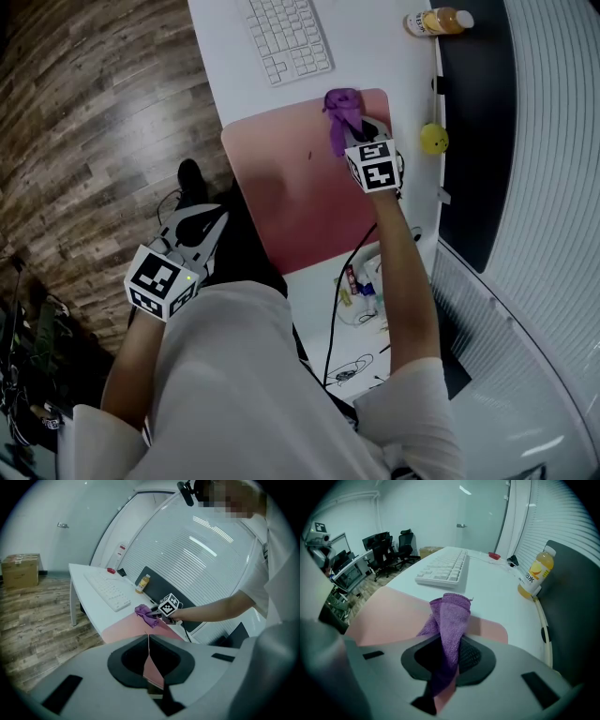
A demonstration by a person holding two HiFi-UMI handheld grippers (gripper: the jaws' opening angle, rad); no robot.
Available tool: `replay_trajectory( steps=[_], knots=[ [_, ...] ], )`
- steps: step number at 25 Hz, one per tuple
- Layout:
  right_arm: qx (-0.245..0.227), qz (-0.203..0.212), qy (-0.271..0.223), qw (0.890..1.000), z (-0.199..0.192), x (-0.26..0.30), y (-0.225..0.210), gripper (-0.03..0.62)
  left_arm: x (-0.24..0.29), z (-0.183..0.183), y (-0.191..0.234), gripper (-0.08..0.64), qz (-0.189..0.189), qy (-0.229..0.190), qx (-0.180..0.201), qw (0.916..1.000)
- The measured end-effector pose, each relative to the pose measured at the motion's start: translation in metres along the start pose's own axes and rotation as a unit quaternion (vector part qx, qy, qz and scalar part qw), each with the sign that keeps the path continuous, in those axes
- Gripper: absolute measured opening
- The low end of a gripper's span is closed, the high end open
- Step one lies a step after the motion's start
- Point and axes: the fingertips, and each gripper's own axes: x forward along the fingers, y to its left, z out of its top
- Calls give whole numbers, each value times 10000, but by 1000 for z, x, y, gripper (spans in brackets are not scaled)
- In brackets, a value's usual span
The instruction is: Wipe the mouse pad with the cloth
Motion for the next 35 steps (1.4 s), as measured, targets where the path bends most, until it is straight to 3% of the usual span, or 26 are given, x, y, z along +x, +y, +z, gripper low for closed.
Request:
replay_trajectory(
  steps=[7,21,25,35],
  knots=[
    [72,-369,87,9993,-12,-2,-36,75,3,-6,-2,20,64,86,-17,9999],
    [792,-1079,284,9906,-49,-19,-94,75,5,-6,-6,20,93,114,32,9999],
    [1161,-1222,66,9857,-57,-38,-97,75,6,-2,-13,20,30,83,125,9999],
    [1451,-1543,-481,9761,-56,-101,-81,75,-10,15,-35,20,-65,-5,570,9984]
  ],
)
